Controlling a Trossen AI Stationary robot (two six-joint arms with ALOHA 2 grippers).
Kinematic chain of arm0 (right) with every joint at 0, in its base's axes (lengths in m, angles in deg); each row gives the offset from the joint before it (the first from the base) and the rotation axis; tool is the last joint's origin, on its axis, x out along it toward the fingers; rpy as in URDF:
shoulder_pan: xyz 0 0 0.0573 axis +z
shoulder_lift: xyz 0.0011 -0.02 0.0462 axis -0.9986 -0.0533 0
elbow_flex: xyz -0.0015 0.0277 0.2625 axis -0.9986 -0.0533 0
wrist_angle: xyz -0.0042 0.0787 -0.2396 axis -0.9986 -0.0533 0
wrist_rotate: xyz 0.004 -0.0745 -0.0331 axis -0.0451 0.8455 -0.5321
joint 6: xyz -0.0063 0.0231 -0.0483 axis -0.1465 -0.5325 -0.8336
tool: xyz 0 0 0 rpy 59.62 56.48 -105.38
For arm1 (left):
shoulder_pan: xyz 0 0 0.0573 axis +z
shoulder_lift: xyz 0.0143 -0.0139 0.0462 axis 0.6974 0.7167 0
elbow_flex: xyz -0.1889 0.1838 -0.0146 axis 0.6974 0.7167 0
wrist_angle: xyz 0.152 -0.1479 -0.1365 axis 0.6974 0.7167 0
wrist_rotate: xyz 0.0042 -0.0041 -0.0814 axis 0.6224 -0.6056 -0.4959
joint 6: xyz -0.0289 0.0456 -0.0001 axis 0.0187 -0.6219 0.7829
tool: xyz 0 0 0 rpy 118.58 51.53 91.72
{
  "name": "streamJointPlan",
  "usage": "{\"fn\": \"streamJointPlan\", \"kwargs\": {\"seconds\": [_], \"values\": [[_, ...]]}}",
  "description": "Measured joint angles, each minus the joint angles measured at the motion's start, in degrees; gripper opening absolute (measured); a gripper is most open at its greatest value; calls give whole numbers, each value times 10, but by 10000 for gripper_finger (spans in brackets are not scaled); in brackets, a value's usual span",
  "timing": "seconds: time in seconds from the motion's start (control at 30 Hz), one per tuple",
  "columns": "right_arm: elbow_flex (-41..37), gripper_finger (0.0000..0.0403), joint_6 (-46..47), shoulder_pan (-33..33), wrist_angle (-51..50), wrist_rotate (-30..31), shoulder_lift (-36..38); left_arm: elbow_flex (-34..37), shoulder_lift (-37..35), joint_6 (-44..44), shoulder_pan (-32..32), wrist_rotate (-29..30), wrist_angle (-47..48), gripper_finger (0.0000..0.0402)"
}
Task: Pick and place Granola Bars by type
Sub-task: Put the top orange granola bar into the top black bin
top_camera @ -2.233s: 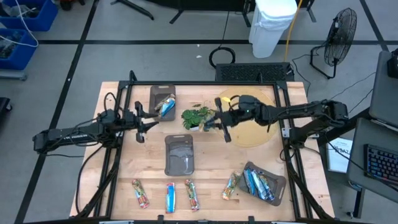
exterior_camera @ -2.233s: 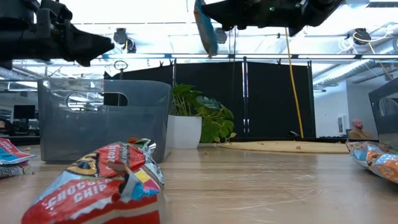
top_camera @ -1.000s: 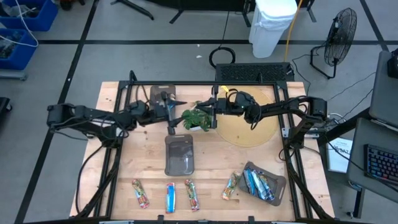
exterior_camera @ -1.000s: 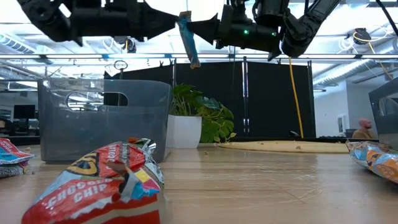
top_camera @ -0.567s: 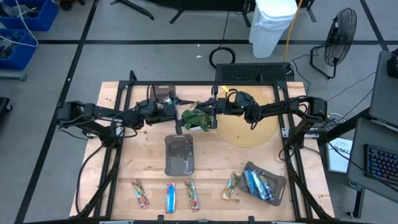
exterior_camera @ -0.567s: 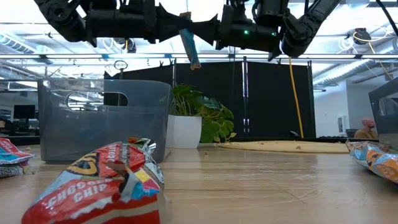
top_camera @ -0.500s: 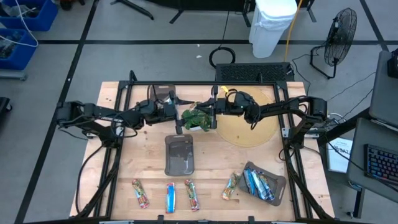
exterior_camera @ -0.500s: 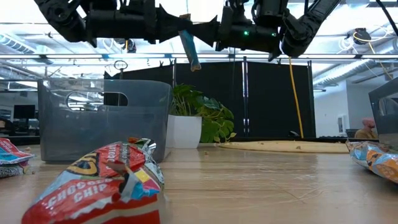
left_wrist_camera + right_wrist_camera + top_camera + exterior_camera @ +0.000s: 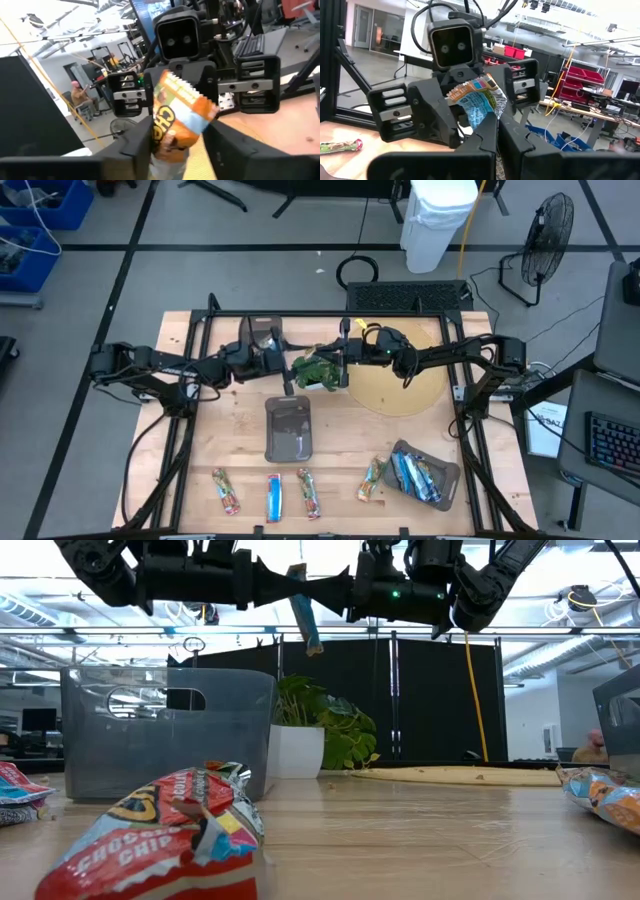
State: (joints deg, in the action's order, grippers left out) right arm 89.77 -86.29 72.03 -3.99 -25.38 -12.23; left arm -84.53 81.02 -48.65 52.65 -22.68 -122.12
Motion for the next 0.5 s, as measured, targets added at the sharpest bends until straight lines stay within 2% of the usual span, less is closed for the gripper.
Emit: {"fn": "streamJointPlan", "kwargs": {"seconds": [0.2,0.23,0.5], "values": [[0,0,-1,0,-3,-8,0,0,-1,-34,-7,9,2,47],[0,0,-2,0,-3,-8,1,0,-1,-36,-7,10,2,37],[0,5,-1,0,-6,1,0,1,-1,-41,-8,38,8,33]]}}
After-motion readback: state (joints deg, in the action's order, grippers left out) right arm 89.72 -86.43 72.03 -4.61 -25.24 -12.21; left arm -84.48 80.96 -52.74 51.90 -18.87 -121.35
